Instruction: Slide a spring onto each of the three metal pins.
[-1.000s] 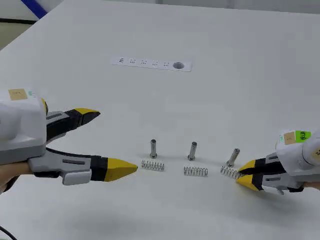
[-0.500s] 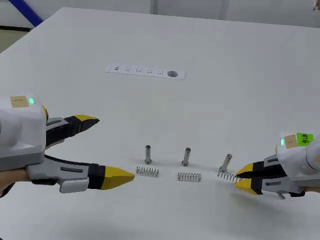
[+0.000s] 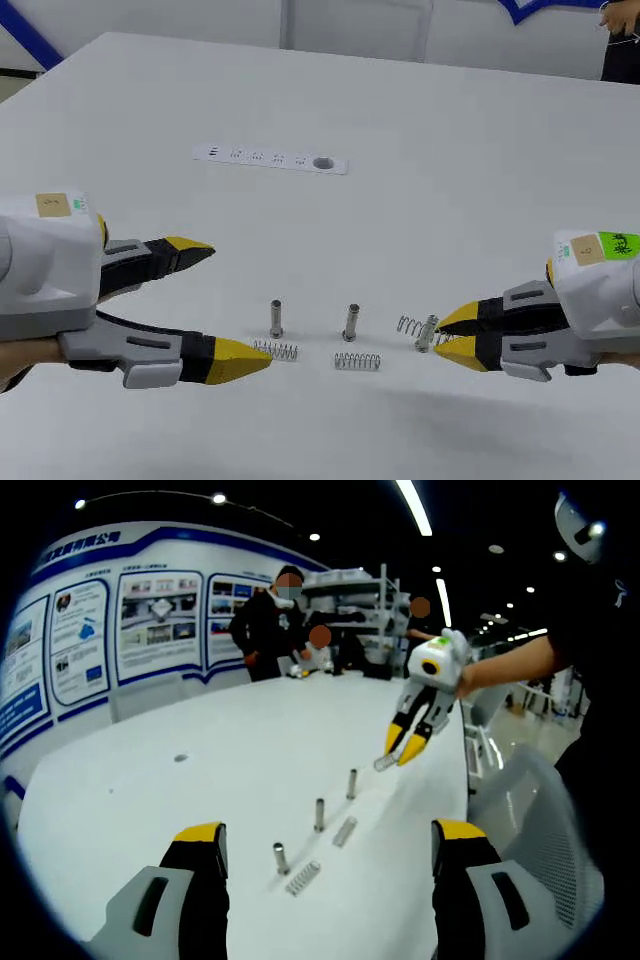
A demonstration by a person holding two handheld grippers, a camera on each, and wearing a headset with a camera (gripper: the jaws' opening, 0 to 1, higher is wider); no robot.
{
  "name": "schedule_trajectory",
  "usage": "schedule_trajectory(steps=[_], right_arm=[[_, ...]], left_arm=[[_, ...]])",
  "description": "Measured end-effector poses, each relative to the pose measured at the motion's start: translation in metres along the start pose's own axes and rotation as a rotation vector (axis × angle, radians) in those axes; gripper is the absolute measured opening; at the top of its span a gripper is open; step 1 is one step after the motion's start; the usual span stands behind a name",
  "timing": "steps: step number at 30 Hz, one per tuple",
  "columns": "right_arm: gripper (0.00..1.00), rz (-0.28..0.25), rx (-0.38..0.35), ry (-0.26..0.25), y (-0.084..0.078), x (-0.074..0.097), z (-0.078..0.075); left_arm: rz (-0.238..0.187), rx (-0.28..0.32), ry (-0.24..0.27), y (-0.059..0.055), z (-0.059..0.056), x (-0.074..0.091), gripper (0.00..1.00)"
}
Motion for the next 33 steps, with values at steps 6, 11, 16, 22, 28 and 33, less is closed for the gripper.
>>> schedule_trajectory(steps=[6,11,16,22,28,33], right_arm=[[0.11,-0.034,0.048,0.044,0.026,-0.001,0.012],[0.11,-0.044,0.098,0.054,0.041,-0.006,0.019],[0.11,-0.062,0.111,0.071,0.053,-0.009,0.023],[0.11,-0.085,0.126,0.097,0.067,-0.013,0.029],[0.11,-0.099,0.137,0.116,0.075,-0.016,0.032],[0.11,-0.096,0.137,0.124,0.075,-0.021,0.034]], left_arm=[[0.039,-0.046,-0.057,0.0,-0.015,-0.013,0.84],[0.044,-0.107,-0.084,0.002,-0.027,-0.022,0.75],[0.043,-0.107,-0.12,0.002,-0.038,-0.028,0.73],[0.04,-0.108,-0.169,-0.001,-0.052,-0.033,0.66],[0.034,-0.097,-0.208,-0.002,-0.061,-0.036,0.6],[0.034,-0.102,-0.219,-0.003,-0.062,-0.037,0.54]])
Point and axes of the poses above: the centre of the closed fingertips' face, and the gripper's own axes: x roughly backward along the fingers, z roughly to its left, y roughly out of its top, the point moved 3 cm from there along x, roughly backward along the fingers, and after that the axes turned 14 degrees about x, right-handed, at the moved point
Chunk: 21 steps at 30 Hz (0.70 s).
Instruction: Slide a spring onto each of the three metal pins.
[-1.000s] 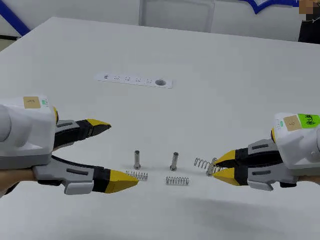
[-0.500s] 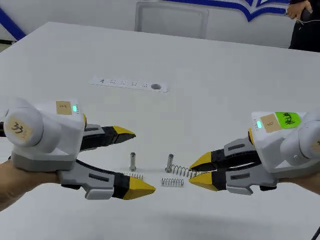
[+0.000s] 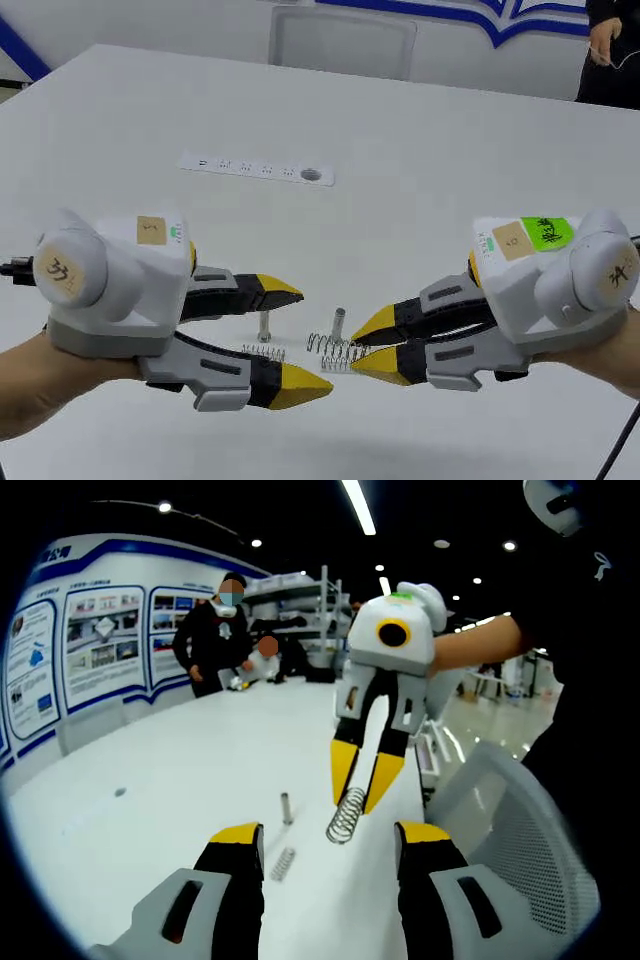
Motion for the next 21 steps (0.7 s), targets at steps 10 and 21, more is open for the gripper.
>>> schedule_trajectory(steps=[10,21], right_arm=[[0.11,-0.011,-0.009,0.014,0.003,-0.002,0.004],[0.11,-0.019,-0.018,0.032,0.003,-0.003,0.009]], left_arm=[[0.011,-0.014,-0.062,0.0,-0.01,-0.004,0.33],[0.043,-0.014,-0.081,-0.006,-0.013,-0.006,0.17]])
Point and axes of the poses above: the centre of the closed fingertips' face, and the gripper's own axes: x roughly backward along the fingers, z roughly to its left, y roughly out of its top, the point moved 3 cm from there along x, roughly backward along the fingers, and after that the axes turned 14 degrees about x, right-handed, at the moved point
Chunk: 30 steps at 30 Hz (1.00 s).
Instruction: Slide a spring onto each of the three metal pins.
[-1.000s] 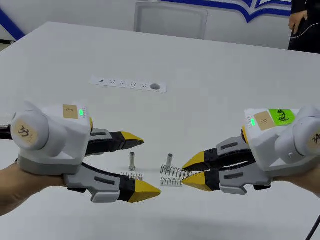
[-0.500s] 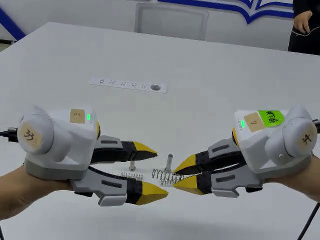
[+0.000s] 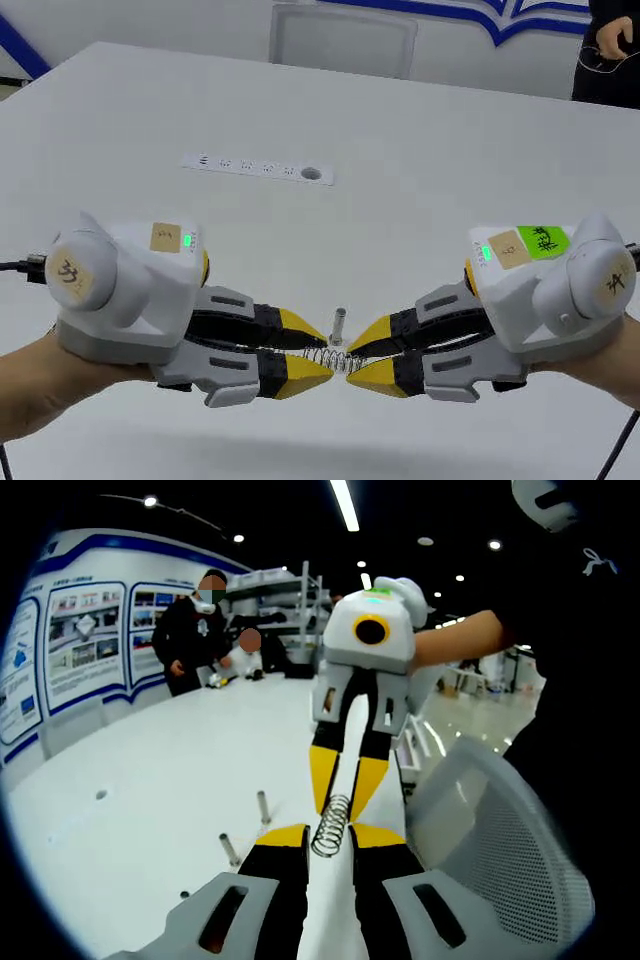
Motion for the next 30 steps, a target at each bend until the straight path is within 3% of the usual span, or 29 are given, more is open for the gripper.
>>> schedule_trajectory(steps=[10,14,17,30], right_arm=[[0.11,-0.011,0.008,0.013,0.004,-0.001,0.002],[0.11,-0.017,0.011,0.007,0.006,0.001,0.0],[0.11,-0.041,-0.018,0.009,0.007,0.002,0.001],[0.13,-0.097,-0.125,-0.001,0.005,0.006,-0.001]], left_arm=[[0.018,0.011,-0.015,0.0,-0.004,0.003,0.13],[0.011,-0.038,-0.016,0.002,-0.008,0.005,0.11],[0.013,-0.071,-0.019,0.004,-0.011,0.006,0.1],[0.015,-0.094,-0.034,0.009,-0.012,0.005,0.1]])
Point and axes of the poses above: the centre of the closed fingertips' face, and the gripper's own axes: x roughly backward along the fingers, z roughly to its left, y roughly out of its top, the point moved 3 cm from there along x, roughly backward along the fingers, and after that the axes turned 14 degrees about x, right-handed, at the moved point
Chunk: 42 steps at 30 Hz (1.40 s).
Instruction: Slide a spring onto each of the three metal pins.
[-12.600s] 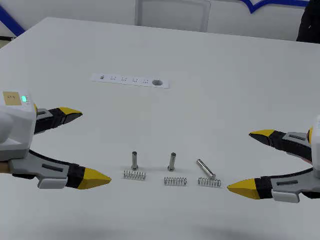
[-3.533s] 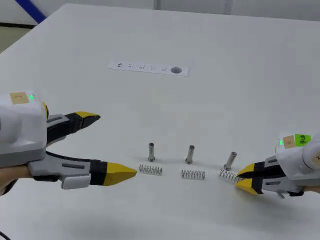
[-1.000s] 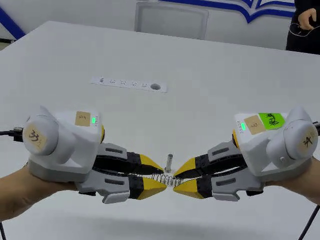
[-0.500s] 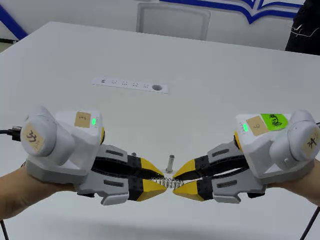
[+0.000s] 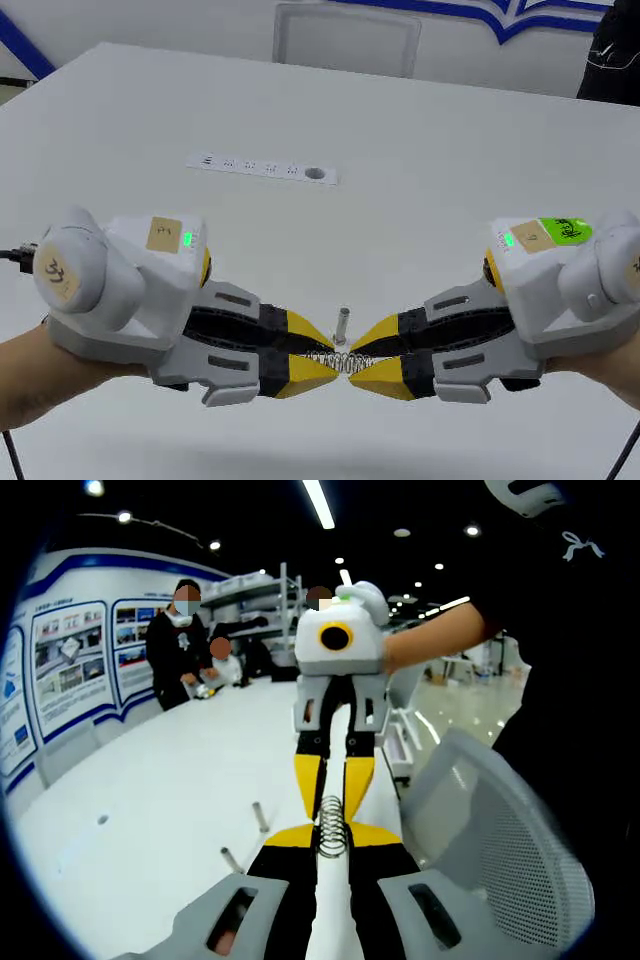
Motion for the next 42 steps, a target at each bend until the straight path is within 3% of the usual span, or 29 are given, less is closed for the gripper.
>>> schedule_trajectory(steps=[10,14,20,30,42], right_arm=[[0.11,-0.014,0.004,-0.001,0.001,0.0,-0.001],[0.11,-0.041,-0.004,-0.003,0.008,0.003,-0.003],[0.11,-0.076,-0.011,0.004,0.016,0.005,-0.002],[0.11,-0.087,0.0,0.006,0.024,0.001,-0.001],[0.11,-0.162,-0.02,-0.009,0.042,0.001,-0.003]], left_arm=[[-0.012,0.002,-0.003,0.001,0.002,0.001,0.1],[0.016,-0.01,0.002,-0.005,0.004,0.001,0.1],[0.011,-0.016,0.0,-0.004,0.002,0.001,0.1],[0.028,-0.022,0.013,-0.007,0.003,0.0,0.1],[0.024,-0.028,0.016,-0.006,0.002,-0.005,0.1]])
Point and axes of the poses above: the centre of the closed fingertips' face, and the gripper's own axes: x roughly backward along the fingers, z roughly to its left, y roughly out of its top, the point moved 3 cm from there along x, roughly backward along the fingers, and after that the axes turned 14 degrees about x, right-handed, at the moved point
